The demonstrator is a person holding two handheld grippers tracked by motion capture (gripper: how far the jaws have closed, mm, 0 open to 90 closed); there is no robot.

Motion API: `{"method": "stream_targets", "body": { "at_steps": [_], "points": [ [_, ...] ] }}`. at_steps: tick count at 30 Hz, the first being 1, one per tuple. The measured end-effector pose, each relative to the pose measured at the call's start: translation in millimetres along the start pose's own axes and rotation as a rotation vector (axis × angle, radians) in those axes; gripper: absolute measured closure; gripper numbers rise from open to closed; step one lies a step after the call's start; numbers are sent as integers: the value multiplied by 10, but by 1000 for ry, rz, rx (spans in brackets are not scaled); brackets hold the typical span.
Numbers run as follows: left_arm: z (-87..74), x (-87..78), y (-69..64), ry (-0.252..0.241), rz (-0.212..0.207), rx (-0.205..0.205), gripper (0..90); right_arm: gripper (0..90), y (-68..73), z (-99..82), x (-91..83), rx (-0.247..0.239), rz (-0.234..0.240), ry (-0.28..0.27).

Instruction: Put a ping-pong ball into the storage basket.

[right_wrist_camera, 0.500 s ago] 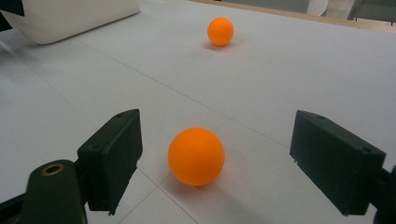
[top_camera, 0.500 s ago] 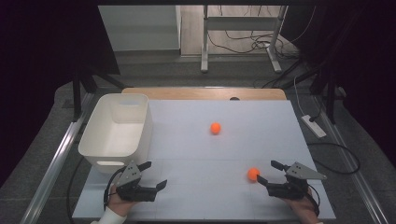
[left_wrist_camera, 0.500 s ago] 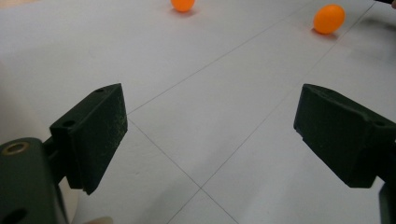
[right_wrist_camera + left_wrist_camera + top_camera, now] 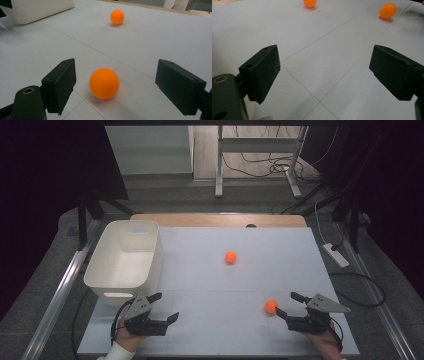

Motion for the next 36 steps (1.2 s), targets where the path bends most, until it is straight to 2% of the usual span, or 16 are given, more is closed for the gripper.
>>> {"method": "stream_targets", "body": {
  "at_steps": [23, 36],
  "points": [
    [-14, 17, -24, 9, 3, -1, 113, 174, -17, 8, 10, -2, -5, 0],
    [91, 48, -118, 5, -2, 6, 114, 175, -12, 26, 17, -4, -4, -8]
  ]
}}
Point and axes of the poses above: each handheld gripper's, and its own axes: x roughly forward along the jaws, z roughly out of its top, y roughly to its left, the point moved 6 cm from there along x, roughly forward along the jaws, and after that the axes turned 2 degrees about z, right-handed, at the moved point
